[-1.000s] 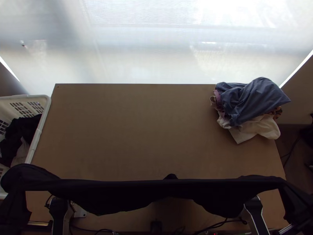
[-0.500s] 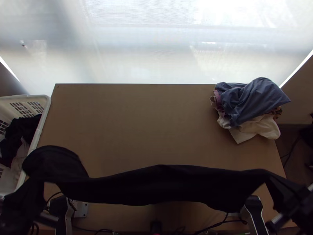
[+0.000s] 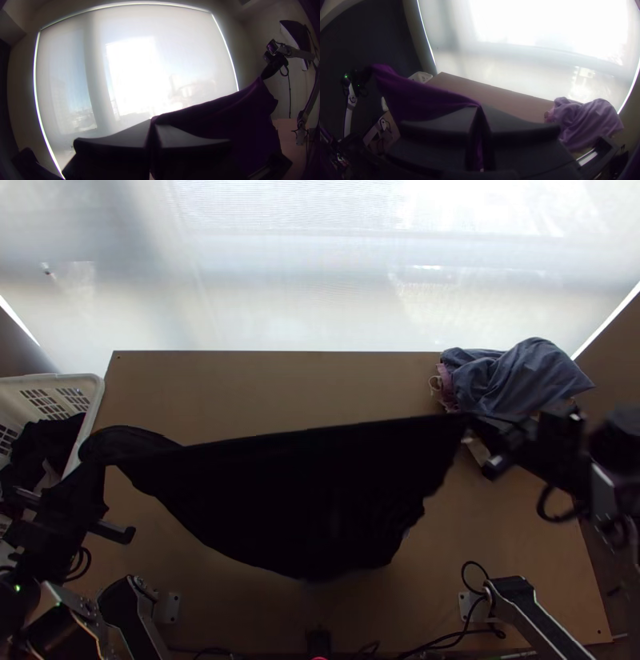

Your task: Fold the t-shirt

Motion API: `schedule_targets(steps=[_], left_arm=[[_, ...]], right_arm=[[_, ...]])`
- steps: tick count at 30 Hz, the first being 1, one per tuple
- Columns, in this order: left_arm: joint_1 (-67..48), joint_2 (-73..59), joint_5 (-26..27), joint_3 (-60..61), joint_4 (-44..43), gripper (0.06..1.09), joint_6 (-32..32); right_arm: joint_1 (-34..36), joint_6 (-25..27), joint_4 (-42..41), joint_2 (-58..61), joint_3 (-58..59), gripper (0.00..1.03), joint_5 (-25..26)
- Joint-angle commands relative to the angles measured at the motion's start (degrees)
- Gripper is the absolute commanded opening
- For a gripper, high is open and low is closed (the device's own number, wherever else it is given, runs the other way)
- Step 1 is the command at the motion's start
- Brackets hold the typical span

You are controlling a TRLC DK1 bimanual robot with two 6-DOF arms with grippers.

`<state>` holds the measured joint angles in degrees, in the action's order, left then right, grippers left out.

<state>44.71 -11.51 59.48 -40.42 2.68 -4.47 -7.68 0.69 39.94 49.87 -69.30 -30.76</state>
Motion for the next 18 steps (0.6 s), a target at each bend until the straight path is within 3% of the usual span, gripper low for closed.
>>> schedule_targets(steps=[1, 7, 13, 18], left_arm=[[2.14, -8.27, -0.51, 5.27, -5.75, 0.09, 2.89], [-1.91, -15.30, -3.94, 3.69, -4.70, 0.09, 5.17], [-29.68, -29.01, -25.47, -3.35, 3.12, 0.09, 15.37], [-40.58, -40.26, -31.45, -5.28, 1.37, 0.09, 16.77]], right_arm=[[-7.43, 0.28, -9.36, 15.08, -0.93, 0.03, 4.48], [-9.63, 1.68, -9.27, 17.19, -1.63, 0.03, 8.53], [-9.90, 1.77, -8.83, 17.46, -2.33, 0.03, 10.11], [-11.39, 3.97, -8.92, 19.30, -2.25, 0.03, 11.96]])
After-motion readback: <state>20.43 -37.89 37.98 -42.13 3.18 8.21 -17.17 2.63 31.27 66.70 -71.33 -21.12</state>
